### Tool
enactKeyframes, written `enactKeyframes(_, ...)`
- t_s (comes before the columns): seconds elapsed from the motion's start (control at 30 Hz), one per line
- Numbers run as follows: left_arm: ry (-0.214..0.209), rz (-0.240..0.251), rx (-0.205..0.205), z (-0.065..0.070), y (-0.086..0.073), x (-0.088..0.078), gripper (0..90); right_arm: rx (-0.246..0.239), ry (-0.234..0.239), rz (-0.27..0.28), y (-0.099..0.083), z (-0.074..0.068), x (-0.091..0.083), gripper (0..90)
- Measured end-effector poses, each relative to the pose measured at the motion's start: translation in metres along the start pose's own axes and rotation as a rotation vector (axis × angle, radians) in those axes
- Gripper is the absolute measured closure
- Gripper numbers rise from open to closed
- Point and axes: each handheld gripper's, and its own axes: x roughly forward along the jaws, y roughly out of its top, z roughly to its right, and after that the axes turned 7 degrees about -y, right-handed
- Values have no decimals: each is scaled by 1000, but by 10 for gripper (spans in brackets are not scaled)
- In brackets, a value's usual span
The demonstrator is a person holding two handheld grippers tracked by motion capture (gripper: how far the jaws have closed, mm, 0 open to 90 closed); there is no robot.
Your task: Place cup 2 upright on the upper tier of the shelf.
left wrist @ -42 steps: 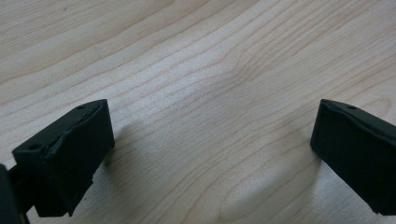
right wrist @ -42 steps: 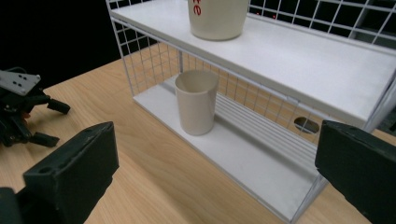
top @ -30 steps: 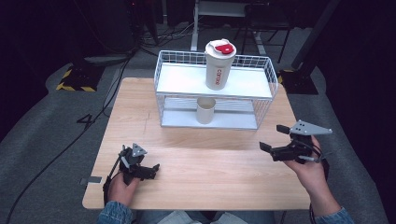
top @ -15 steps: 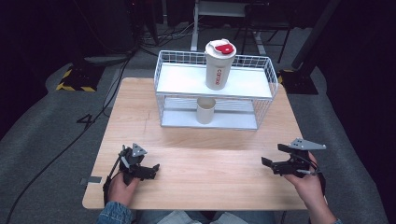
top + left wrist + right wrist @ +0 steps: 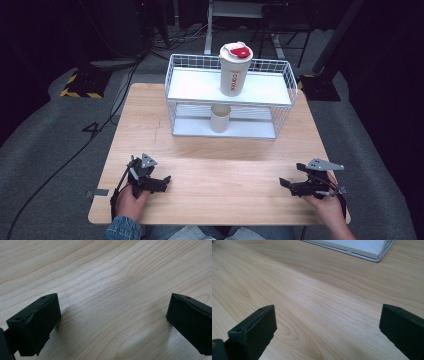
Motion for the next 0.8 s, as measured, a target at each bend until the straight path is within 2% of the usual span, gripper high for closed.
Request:
enactKeyframes(0.17,0,0,0,0,0,0,0,-52,-37,-33,-8,-3,6,12)
enactKeyframes(0.23,0,0,-1,0,0,0,0,-41,-32,-44,-10,-3,9,2)
enactKeyframes(0.3,0,0,0,0,0,0,0,-53,-37,-61,-11,-3,11,2)
enactKeyframes(0.4,0,0,0,0,0,0,0,-72,-42,-101,-14,-4,15,0)
enactKeyframes(0.47,0,0,0,0,0,0,0,-59,-36,-134,-16,-4,18,0)
enactKeyframes(0.6,0,0,0,0,0,0,0,-104,-72,-138,-18,-8,19,0)
enactKeyframes(0.8,0,0,0,0,0,0,0,-96,-78,-127,-19,-9,19,0)
